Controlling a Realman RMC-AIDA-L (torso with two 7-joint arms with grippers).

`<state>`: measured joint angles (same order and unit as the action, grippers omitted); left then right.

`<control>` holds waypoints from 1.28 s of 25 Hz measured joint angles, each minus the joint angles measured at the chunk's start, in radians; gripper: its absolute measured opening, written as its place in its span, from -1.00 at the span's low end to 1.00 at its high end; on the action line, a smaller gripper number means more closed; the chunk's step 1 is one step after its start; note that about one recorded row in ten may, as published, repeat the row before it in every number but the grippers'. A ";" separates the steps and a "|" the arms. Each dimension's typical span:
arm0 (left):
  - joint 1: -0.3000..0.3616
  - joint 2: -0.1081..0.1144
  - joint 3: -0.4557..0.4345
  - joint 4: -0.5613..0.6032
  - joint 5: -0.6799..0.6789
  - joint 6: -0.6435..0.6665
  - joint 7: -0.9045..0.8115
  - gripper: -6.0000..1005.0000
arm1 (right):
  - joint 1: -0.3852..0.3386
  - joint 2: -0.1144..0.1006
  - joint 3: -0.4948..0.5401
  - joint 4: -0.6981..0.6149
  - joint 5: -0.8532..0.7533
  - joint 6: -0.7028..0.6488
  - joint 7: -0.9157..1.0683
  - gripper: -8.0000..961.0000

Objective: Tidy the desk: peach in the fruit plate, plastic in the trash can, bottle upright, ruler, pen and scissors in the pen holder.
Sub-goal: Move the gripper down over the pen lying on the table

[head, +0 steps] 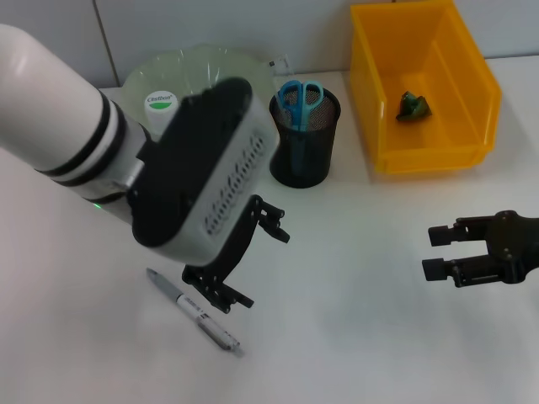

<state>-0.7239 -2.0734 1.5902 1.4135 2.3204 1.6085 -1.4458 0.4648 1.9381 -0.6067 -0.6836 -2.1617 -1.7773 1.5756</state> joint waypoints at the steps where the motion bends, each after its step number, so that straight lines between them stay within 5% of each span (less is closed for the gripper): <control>1: 0.000 0.000 0.018 0.015 0.020 -0.002 0.000 0.62 | 0.008 -0.002 -0.004 -0.004 -0.005 -0.003 0.014 0.62; 14: -0.005 -0.002 0.123 0.043 0.113 -0.026 0.032 0.61 | 0.047 -0.011 -0.007 -0.015 -0.066 -0.014 0.036 0.62; 32: -0.094 -0.006 0.232 -0.099 0.147 -0.015 0.041 0.60 | 0.114 -0.013 -0.008 -0.020 -0.119 -0.003 0.046 0.62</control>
<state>-0.8180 -2.0797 1.8219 1.3145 2.4670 1.5939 -1.4047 0.5788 1.9254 -0.6145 -0.7033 -2.2803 -1.7807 1.6214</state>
